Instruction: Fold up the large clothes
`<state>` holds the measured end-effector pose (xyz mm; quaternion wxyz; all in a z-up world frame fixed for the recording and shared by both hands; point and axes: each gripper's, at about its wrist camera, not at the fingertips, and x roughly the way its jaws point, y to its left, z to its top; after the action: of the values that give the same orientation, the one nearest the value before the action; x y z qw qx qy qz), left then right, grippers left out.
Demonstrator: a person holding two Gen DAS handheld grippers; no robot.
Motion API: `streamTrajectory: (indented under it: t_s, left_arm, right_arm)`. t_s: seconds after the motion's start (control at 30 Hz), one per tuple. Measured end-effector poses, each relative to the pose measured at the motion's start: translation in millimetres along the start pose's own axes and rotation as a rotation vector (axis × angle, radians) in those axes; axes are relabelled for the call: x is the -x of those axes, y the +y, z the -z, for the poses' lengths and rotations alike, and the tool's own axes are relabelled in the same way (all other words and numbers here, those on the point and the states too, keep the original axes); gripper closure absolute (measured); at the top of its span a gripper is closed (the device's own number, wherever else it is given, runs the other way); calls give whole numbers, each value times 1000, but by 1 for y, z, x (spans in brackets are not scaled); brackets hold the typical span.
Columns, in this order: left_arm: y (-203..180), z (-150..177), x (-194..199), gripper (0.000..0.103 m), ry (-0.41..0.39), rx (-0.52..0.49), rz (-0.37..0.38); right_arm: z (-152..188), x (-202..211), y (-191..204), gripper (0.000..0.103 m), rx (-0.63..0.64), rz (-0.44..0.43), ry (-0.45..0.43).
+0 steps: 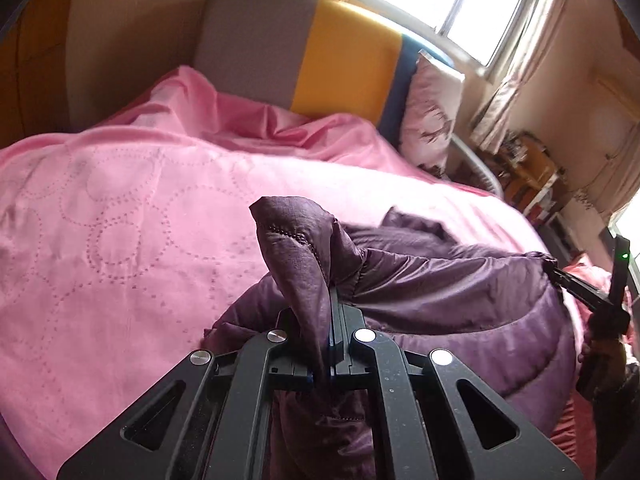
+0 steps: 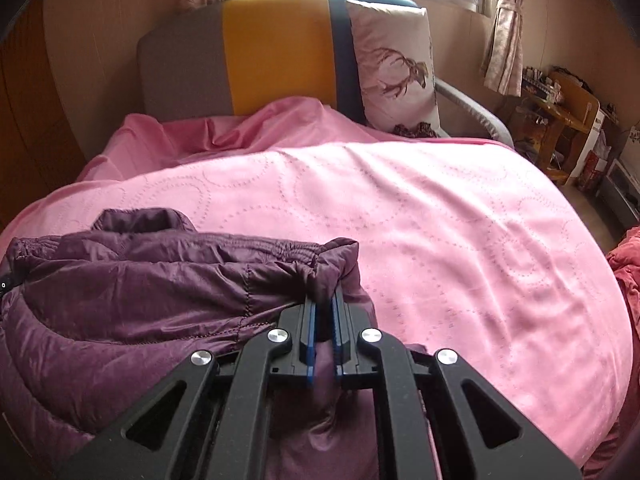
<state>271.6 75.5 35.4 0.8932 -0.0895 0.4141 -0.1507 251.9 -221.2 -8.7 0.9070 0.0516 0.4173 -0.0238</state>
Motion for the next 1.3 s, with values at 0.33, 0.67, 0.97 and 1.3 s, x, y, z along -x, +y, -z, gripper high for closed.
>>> streamTrajectory:
  t_s: [0.33, 0.67, 0.97, 1.3]
  left_arm:
    - [11, 31, -56, 99, 63, 25, -45]
    - [3, 27, -21, 39, 5, 58, -166]
    - [-76, 45, 52, 32, -235, 7, -129]
    - [-135, 91, -18, 31, -125, -80, -103]
  right_arm:
    - [25, -56, 6, 94, 35, 57, 24]
    - [16, -37, 0, 54, 26, 43, 14]
    - [30, 48, 60, 32, 63, -30, -191]
    - [64, 7, 97, 23, 125, 29, -173]
